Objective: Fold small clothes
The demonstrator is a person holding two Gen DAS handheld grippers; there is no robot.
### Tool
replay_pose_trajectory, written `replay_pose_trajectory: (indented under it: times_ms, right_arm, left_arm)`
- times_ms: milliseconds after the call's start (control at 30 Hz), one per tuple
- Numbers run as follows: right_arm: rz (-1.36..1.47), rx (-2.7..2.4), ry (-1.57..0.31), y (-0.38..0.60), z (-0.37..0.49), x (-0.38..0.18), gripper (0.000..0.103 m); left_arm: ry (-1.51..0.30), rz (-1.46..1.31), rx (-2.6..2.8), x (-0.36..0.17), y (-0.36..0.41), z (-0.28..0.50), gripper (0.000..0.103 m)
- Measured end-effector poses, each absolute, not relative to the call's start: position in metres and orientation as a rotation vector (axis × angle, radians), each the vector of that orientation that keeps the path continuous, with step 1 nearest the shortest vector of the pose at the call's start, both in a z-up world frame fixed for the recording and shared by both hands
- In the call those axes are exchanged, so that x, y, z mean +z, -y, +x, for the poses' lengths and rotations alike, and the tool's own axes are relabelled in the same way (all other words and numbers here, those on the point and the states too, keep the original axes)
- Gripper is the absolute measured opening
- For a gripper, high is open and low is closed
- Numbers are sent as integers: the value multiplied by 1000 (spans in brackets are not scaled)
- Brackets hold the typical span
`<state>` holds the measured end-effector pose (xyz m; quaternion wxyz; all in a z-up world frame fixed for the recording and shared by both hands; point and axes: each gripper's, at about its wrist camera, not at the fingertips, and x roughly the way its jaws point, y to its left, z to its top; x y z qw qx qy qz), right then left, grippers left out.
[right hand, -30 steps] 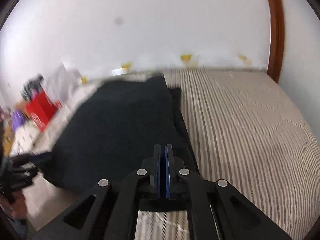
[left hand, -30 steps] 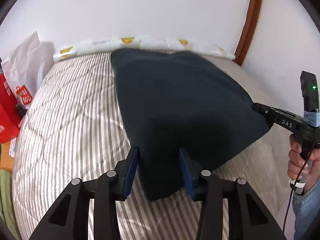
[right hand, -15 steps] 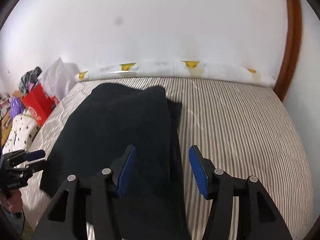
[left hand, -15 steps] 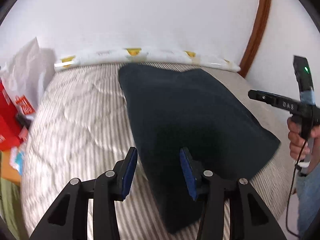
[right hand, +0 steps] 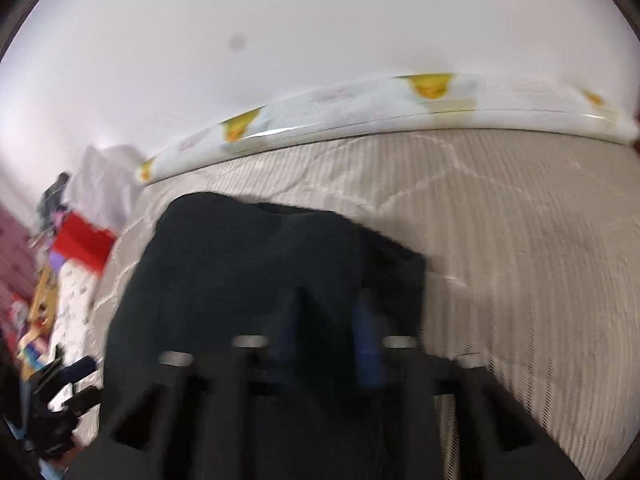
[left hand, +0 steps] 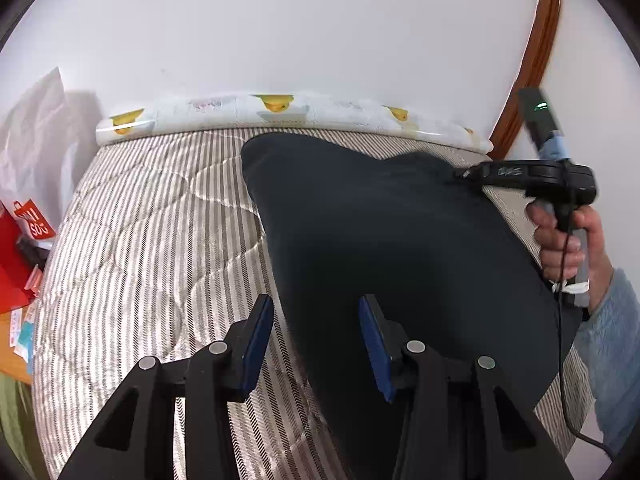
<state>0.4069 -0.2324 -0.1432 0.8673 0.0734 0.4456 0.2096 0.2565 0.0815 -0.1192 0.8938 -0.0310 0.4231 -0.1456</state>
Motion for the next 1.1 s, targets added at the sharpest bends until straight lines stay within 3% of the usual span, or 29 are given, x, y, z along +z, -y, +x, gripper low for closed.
replay_pose_trajectory:
  times_ms: [100,300,500,667,833,867,933,1100]
  right_arm:
    - [162,466,-812,255,394,-125,8]
    - [223,375,-929,261,419,-156,6]
    - [180,342,-894,272,379,-131,14]
    - [202,379,-900,291,328,-132,31]
    - [229,436,-946,288,304,-150,32]
    - [223,441,-959,286,303,-154,26]
    - [177,453,-942,282,299,-155,3]
    - [209,437,-843,306,286,-142,2]
  left_arm:
    - [-878,-90,-323,-119,-81,256,43]
    - [-880,-54,-308,-117,-71,257,43]
    - [-885,-81,-300,-117,-83,245,43]
    - [-883,-111,-300,-117,-88,233,43]
    - [-896,-124,-309,-118,-87,229,43]
    - [-895,-117,-304,-119,-85,229,44]
    - [-897,-109,-293,-121,-84,228,45]
    - [-901,-122,-293,-121,-86,226,45]
